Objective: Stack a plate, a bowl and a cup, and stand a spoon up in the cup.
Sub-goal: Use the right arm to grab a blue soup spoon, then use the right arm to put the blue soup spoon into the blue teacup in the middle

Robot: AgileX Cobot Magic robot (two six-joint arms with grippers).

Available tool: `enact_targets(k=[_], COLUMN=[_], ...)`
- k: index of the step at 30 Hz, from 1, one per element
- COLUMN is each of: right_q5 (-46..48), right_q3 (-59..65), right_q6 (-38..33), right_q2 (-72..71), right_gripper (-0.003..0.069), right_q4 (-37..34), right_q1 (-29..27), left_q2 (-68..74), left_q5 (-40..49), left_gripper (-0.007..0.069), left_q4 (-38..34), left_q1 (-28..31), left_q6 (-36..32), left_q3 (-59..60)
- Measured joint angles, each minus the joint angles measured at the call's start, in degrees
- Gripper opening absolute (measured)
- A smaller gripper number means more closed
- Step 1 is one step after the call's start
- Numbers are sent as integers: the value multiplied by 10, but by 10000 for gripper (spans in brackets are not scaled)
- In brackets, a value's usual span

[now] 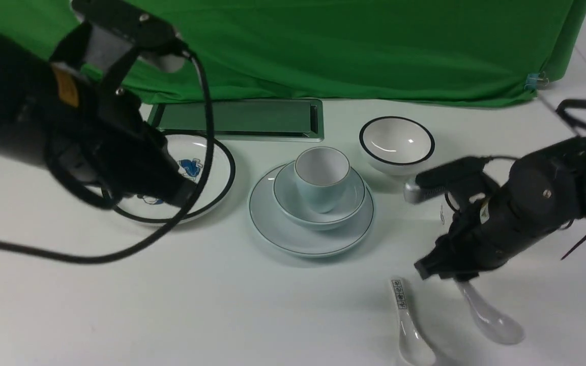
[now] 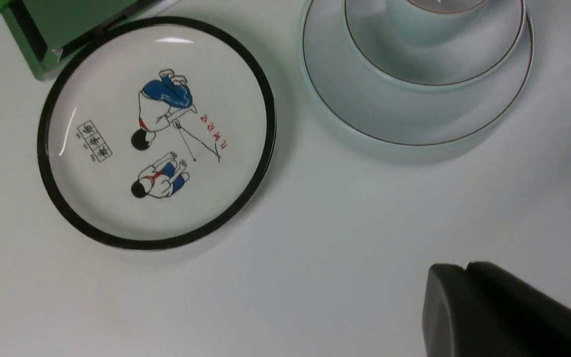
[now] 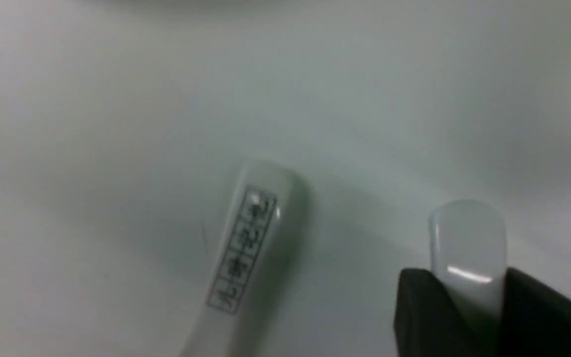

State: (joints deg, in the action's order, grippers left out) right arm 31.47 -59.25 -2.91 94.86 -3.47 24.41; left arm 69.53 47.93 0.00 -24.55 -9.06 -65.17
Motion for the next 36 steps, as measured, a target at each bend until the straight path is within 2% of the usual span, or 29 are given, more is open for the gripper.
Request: enact_targets(k=[2,5,6,8,9,12,13,14,15,16,17,18,20,25,36], right_q5=[-19,-163,-163,-297,-306,-466,-486,-562,-581,-653,-662,-728,-795,-861,-843], right_q3=[-16,-36,-36,-37,-37,-37,-37,-37,-37,-37,-37,-37,-37,-37,-37], right_q6=[-5,-10,-9,21,29,61,62,66,67,68,68,68,71,67,4], right_q2=[-26,-81,-81,-90,-89,-62,-57,-31,-23,8,12,45,84,153,189], right_gripper=[176,176,176,176,176,176,176,176,176,176,176,176,176,176,177], right_q4=[0,-2,-2,-3,-3,-5,-5,-5,-5,-5,-5,-4,-2,9,9], right_q1=[0,0,0,0,1,10,11,22,24,34,36,47,60,79,80], left_q2=[-17,-54,-56,-73,-74,-79,-79,-79,-79,-79,-79,-79,-79,-79,-79], left_q5=[-33,-133,-133,-184,-187,-207,-208,-213,-213,-216,-217,-221,-228,-239,-244], left_gripper=[-36,-36,-36,-36,-36,-36,-36,-36,-36,-36,-36,-36,-36,-36,-36], left_q4=[0,-6,-7,-11,-11,-11,-11,-11,-11,-11,-11,-11,-10,-9,13], left_q1=[0,0,0,0,0,0,0,0,0,0,0,0,0,0,0], left_q6=[0,10,11,13,14,14,14,14,14,15,15,15,15,15,15], left_q3=[23,86,89,123,127,150,151,156,157,159,159,159,159,159,159])
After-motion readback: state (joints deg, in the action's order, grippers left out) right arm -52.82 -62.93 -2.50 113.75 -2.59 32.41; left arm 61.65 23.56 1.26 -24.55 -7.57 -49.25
